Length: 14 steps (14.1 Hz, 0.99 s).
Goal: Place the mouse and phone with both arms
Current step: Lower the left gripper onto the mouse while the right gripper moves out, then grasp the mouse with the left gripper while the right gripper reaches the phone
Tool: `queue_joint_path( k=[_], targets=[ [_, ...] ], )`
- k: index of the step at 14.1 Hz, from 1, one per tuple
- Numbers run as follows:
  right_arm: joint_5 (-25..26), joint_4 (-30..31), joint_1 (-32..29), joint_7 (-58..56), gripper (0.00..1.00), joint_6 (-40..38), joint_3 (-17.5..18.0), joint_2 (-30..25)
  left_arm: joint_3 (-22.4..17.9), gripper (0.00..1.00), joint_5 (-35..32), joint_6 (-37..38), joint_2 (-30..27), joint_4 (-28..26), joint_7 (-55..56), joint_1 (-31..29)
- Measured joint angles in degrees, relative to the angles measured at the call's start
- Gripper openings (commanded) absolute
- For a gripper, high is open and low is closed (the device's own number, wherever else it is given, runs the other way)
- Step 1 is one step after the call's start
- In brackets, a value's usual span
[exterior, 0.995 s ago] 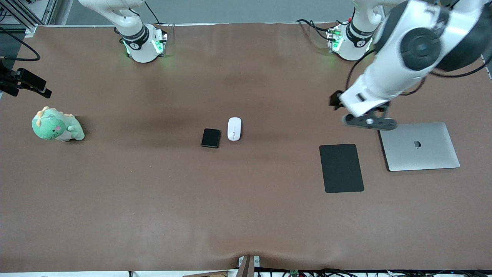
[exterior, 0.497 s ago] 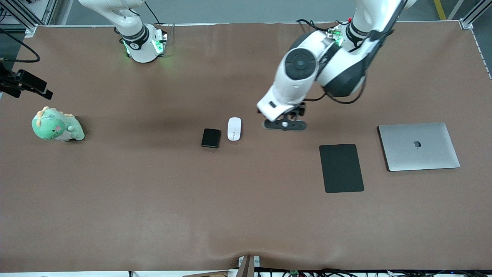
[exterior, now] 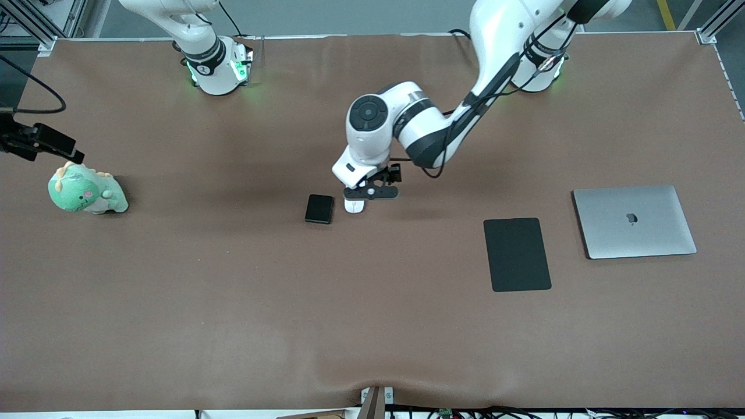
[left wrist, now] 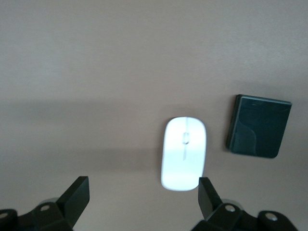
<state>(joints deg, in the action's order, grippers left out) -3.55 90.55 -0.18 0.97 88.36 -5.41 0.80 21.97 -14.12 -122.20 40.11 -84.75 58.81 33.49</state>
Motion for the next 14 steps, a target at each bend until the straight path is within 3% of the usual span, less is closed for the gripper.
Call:
queue_joint_path(
  k=[3,8,11,12,13,14],
  targets=[
    [-0.1,0.0,0.1,0.0,1.00,0.1,0.1,1.4,-0.9,1.00,-1.8,-4.7,3.4,1.2,3.2,2.1],
    [-3.2,0.1,0.3,0.0,1.00,-0.7,0.4,6.2,-8.8,1.00,-2.0,-9.3,7.3,1.9,5.3,9.4],
    [-5.6,0.1,0.3,0.0,1.00,-2.0,0.4,8.8,-10.0,0.96,-2.0,-10.4,9.2,2.2,6.3,11.2],
    [-5.9,0.1,0.3,0.0,1.00,-2.3,0.4,9.6,-10.0,0.53,-2.0,-10.6,9.6,2.3,6.3,11.2],
    [-6.1,0.1,0.4,0.0,1.00,-2.3,0.4,10.2,-10.2,0.27,-2.0,-10.7,9.7,2.3,6.3,11.2],
    [-6.4,0.1,0.4,0.0,1.00,-2.3,0.4,10.6,-10.3,0.19,-2.0,-10.7,9.8,2.4,6.3,11.2]
  ],
)
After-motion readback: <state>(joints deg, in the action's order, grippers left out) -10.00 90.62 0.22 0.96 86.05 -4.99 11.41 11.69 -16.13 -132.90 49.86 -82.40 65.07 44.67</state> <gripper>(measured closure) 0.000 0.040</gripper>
